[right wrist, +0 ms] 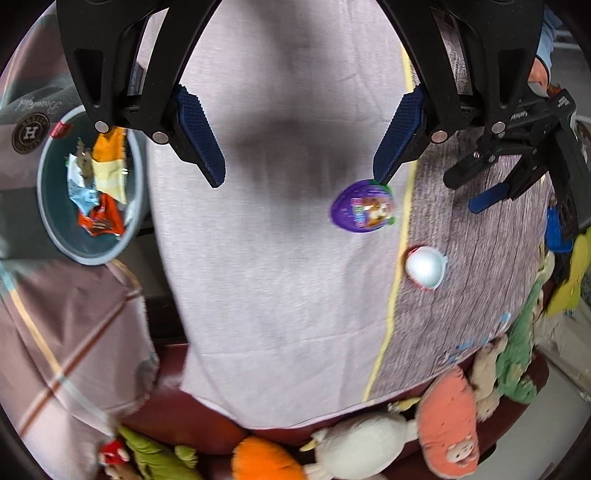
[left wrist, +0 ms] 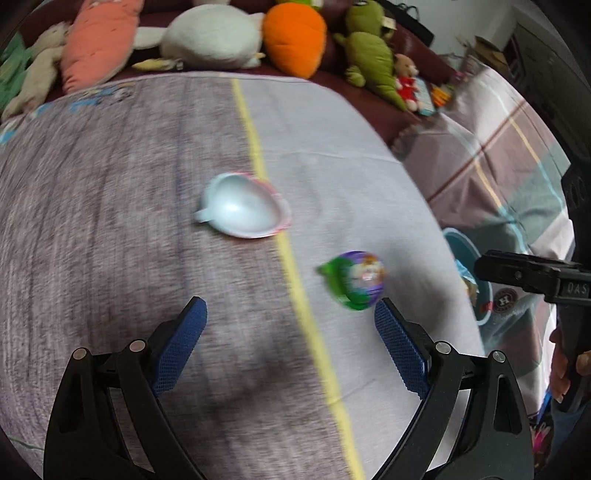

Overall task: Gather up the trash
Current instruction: 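Move both tools back from the bin to the table, then grasp the purple toy egg with the right tool while the left tool grasps the white egg shell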

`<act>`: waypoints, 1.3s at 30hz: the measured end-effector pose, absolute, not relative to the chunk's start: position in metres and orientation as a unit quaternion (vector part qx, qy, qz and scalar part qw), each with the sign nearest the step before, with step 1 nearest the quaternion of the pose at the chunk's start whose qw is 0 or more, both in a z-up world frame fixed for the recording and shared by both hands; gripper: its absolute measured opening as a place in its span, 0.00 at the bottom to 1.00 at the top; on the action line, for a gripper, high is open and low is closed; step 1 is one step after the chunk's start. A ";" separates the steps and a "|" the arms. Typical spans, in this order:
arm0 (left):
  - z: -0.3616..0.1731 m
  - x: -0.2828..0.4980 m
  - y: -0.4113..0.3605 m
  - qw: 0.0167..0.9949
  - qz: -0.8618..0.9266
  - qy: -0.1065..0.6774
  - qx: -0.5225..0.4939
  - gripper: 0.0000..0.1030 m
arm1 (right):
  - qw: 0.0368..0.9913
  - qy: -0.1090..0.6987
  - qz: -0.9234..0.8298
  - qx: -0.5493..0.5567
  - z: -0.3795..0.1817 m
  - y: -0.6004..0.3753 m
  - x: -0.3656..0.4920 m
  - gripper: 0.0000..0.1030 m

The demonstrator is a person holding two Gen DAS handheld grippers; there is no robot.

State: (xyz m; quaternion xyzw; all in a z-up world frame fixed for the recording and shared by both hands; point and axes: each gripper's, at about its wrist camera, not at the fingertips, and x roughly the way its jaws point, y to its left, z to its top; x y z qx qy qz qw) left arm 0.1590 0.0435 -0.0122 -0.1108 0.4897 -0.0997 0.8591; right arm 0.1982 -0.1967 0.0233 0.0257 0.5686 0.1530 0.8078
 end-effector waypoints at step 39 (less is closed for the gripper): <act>-0.030 0.215 0.096 0.867 -0.066 0.478 -0.126 0.90 | 0.802 0.568 0.181 -0.022 -0.037 -0.121 0.225 0.66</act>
